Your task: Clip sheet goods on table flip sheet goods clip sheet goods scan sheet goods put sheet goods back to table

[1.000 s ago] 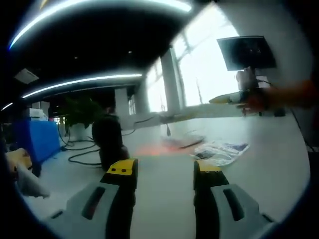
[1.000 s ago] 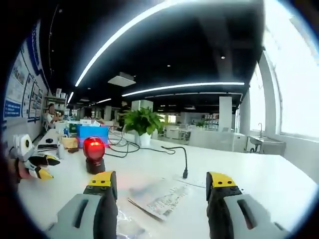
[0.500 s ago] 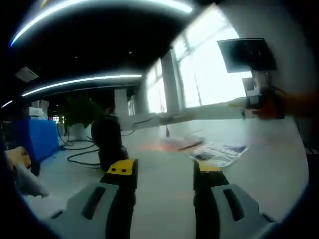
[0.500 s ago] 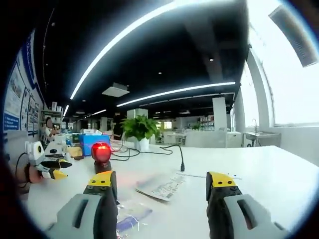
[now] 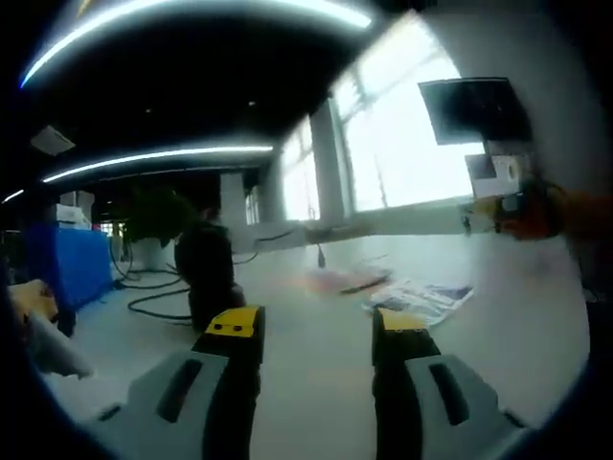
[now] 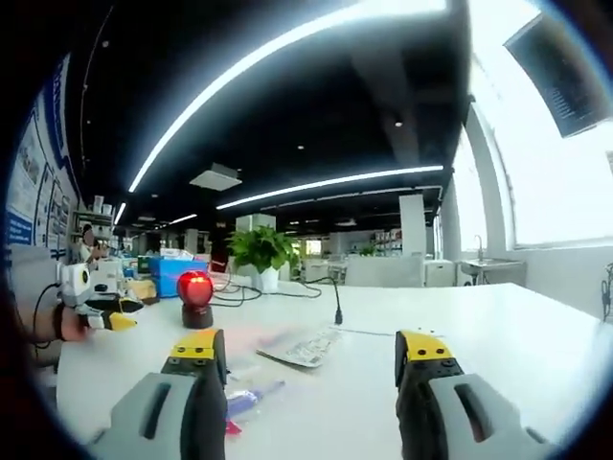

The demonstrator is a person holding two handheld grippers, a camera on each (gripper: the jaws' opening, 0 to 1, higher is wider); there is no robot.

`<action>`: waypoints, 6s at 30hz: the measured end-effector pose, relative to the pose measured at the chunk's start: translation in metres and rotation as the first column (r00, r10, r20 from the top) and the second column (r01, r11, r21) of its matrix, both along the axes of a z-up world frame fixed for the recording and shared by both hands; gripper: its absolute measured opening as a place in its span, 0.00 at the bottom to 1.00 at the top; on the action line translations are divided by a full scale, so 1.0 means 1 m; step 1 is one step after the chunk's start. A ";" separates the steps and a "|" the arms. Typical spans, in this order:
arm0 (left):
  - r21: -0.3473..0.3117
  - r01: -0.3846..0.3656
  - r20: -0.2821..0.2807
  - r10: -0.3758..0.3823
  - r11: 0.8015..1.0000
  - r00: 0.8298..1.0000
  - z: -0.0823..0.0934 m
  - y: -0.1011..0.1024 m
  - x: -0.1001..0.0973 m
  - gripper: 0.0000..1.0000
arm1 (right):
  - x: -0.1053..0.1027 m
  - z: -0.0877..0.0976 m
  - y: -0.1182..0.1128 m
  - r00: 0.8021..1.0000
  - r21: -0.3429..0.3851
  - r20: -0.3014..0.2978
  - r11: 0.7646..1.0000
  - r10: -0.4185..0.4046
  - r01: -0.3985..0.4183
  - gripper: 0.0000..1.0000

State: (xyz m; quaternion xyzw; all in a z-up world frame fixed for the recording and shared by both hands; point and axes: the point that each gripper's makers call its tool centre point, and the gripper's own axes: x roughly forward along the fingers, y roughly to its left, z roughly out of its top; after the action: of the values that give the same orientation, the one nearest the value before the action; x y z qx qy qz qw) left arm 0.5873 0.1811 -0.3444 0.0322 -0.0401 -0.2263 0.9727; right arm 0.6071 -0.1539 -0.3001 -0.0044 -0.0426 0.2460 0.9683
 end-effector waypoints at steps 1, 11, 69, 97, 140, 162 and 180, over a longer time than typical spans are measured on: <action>-0.016 0.005 -0.006 -0.005 1.000 1.000 0.000 0.000 0.000 0.37 | -0.004 -0.001 -0.002 1.000 0.010 0.011 1.000 -0.002 0.001 0.66; 0.030 0.004 0.004 -0.004 1.000 1.000 -0.002 -0.004 -0.002 0.37 | -0.020 -0.031 -0.026 0.997 0.073 0.023 0.995 -0.071 0.069 0.63; 0.019 0.006 0.005 -0.006 1.000 1.000 -0.002 -0.004 -0.002 0.38 | -0.027 -0.030 -0.027 0.995 0.034 0.064 0.996 -0.081 0.079 0.32; 0.018 -0.006 0.002 0.006 1.000 1.000 -0.002 -0.002 -0.002 0.38 | -0.023 -0.032 -0.023 0.995 0.020 0.029 0.995 -0.097 0.097 0.35; 0.032 0.005 -0.002 -0.005 0.999 1.000 -0.005 -0.004 -0.001 0.38 | -0.022 -0.046 0.130 0.992 -0.057 -0.085 0.994 0.091 -0.096 0.40; 0.036 0.007 -0.002 -0.007 0.999 1.000 -0.005 -0.004 -0.003 0.38 | -0.022 -0.064 0.174 0.987 -0.146 -0.096 0.979 0.132 -0.145 0.38; 0.035 0.008 -0.002 -0.008 0.999 1.000 -0.005 -0.005 -0.003 0.38 | -0.022 -0.084 0.208 0.980 -0.358 -0.064 0.912 0.189 -0.199 0.39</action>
State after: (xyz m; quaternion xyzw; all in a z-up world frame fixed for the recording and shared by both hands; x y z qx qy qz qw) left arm 0.5841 0.1762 -0.3495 0.0490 -0.0355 -0.2307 0.9711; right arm 0.5854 0.0542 -0.3840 -0.1751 0.0170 0.3444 0.9222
